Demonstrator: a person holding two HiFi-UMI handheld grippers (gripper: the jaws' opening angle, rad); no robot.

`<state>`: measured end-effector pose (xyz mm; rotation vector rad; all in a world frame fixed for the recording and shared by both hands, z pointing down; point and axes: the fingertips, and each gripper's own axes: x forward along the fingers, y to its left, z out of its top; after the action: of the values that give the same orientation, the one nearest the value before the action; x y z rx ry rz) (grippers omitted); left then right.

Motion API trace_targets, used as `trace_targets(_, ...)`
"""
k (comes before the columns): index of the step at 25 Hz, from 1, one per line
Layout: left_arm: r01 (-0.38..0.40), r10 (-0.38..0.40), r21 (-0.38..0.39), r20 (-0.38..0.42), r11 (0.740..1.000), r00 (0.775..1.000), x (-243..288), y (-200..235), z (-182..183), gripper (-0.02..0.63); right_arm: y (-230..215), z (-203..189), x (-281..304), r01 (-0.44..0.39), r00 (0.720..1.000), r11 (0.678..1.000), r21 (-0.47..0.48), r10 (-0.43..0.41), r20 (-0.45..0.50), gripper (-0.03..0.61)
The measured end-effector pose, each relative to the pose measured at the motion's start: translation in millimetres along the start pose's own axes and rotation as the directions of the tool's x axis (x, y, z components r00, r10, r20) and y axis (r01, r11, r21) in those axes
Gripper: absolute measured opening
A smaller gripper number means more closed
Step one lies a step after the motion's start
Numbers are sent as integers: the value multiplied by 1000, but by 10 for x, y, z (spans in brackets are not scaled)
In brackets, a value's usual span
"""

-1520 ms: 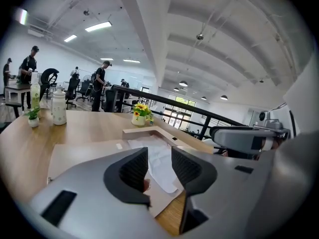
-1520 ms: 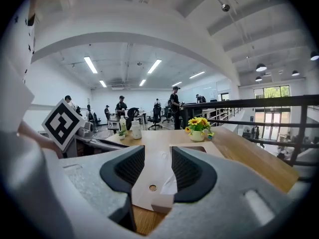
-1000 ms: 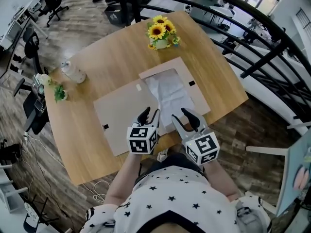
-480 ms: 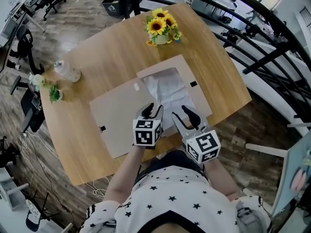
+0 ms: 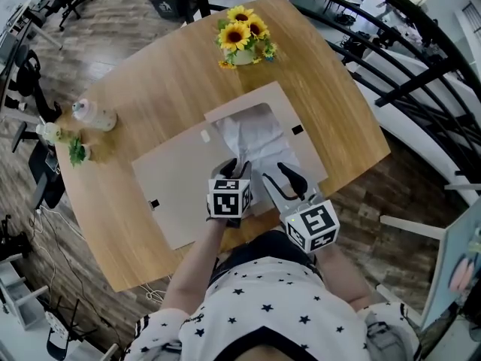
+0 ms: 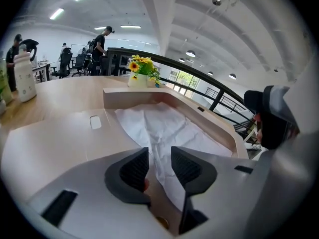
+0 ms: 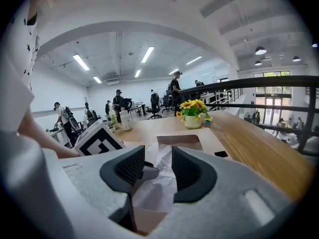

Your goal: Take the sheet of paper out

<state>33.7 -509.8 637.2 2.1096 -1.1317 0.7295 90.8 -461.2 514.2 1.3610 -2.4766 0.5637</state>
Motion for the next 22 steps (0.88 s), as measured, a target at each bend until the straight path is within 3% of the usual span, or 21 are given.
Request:
trace_targets(13, -39, 42, 39, -85, 998, 996, 131, 31, -26, 118, -33, -8, 34, 1, 1000, 1000, 8, -1, -1, 155)
trace_targets(22, -94, 98, 60, -68, 994, 993, 135, 107, 19, 41, 10, -10, -16, 3, 1000, 1000, 8, -3, 0, 155)
